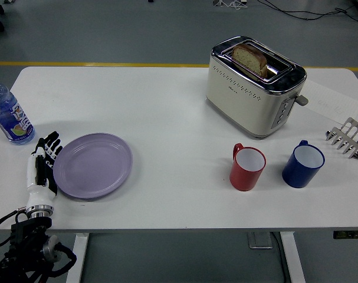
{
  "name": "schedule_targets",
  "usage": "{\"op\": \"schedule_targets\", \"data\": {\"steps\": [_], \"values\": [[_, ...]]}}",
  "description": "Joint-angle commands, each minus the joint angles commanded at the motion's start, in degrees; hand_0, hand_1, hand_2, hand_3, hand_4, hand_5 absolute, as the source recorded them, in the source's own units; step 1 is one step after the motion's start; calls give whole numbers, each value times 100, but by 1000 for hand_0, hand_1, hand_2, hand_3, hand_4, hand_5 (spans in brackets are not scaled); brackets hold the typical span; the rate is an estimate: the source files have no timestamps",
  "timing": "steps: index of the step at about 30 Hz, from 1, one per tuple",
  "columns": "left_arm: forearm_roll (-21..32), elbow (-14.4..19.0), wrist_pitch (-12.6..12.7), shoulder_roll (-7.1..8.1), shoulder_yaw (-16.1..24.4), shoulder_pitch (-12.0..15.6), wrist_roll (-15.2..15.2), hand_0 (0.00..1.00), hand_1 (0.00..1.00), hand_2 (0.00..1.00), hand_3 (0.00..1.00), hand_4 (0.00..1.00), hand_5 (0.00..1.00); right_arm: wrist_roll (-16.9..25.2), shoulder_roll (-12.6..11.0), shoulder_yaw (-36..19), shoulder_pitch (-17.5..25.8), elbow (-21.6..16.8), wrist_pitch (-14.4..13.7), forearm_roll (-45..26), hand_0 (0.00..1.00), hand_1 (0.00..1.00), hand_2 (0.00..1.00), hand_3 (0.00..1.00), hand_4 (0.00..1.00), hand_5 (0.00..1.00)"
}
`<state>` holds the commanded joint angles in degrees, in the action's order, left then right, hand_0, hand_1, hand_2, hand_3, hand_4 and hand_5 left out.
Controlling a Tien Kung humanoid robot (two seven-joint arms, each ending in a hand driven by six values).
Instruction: Push plate across desktop
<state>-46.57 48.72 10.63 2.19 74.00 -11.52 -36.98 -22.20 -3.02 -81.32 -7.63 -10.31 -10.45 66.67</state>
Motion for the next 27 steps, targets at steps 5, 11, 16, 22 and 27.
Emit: {"op": "schedule_targets", "data": {"steps": [5, 11, 16, 22, 27], "values": [[69, 1, -14, -19, -137, -30, 0, 853, 862, 859, 740, 481, 991, 1, 2, 24, -3, 0, -1, -9, 517, 485, 598, 544, 214, 247], [225, -31, -25, -86, -185, -104, 0, 853, 862, 863, 740, 481, 989, 1, -7, 39, -13, 0, 0, -3, 517, 485, 597, 544, 214, 246], [325, -36, -38, -111, -274, -166, 0, 860, 865, 866, 742, 480, 985, 5, -13, 51, -26, 0, -1, -12, 517, 485, 597, 544, 214, 245], [450, -60, -51, -118, -493, -222, 0, 860, 864, 866, 742, 479, 984, 5, -15, 53, -30, 0, 0, -4, 517, 485, 597, 543, 214, 245], [544, -92, -43, -123, -721, -289, 0, 860, 865, 866, 743, 479, 985, 4, -18, 54, -29, 0, 4, 1, 517, 485, 597, 544, 214, 245]]}}
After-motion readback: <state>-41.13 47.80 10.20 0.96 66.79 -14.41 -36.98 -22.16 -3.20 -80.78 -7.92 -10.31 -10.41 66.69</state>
